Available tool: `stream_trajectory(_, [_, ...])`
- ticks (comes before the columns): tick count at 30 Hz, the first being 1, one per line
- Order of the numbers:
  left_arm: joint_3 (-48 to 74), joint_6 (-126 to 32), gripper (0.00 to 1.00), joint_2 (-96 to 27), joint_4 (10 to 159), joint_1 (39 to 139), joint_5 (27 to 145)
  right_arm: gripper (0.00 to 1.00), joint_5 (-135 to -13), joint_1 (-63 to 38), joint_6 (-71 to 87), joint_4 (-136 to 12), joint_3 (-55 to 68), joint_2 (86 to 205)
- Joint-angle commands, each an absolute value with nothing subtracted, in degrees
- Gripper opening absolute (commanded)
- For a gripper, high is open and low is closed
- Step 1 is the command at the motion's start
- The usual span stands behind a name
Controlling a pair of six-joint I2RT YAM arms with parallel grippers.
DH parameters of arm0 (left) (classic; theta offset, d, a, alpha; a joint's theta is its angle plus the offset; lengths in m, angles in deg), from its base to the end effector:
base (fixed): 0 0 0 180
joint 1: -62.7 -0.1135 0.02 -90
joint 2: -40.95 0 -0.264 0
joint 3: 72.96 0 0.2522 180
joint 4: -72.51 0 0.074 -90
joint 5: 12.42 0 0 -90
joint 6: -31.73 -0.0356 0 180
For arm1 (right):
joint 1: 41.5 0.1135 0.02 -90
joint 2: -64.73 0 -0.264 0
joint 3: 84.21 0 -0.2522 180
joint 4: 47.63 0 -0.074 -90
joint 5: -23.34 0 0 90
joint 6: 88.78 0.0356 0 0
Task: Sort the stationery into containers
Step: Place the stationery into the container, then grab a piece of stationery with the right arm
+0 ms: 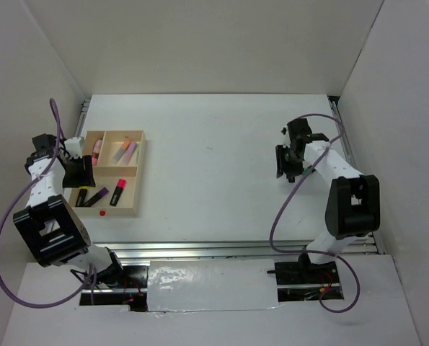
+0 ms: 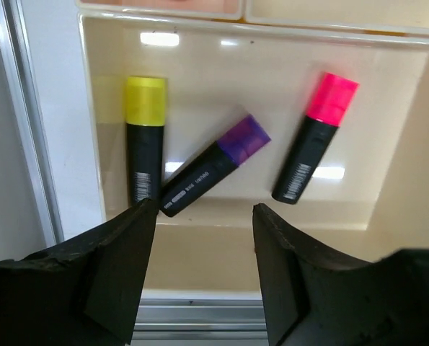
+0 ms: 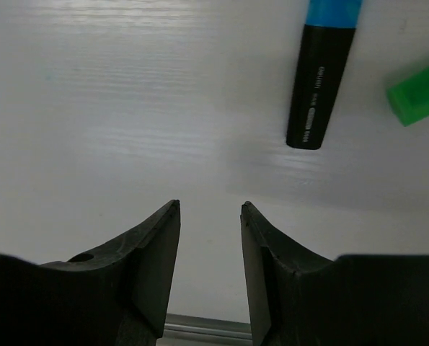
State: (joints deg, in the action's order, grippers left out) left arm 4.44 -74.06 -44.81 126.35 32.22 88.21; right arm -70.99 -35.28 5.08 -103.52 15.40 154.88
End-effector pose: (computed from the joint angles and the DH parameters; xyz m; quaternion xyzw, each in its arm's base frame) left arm 0.2626 0.1469 0.2437 -0.1015 0.9615 0.0113 0.2553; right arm 0.3122 0.0367 0.2350 -0.0281 0.9764 0.0553 0.2067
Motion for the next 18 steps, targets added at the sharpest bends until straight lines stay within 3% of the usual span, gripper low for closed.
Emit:
stream_trajectory(1, [4.53, -77.25, 0.68, -40.62, 128.19, 31.94, 92.78, 0.46, -66.83, -38.16, 4.48, -101.82, 12.52, 158.59])
stream_trajectory(9, [5.76, -79.53, 0.81, -33.85, 131.27, 32.46, 99.81, 0.46, -61.91, -41.06, 3.33, -102.79, 6.36, 167.38])
stream_trajectory(13, [5.67, -80.41, 0.99, -30.08, 131.19, 33.17, 102.71, 0.47, -61.29, -41.06, 2.98, -102.44, 2.85, 171.24])
stream_trajectory(18, [5.32, -80.51, 0.99, -25.85, 130.57, 33.87, 106.49, 0.47, -60.42, -41.06, 2.63, -102.96, -1.63, 176.26])
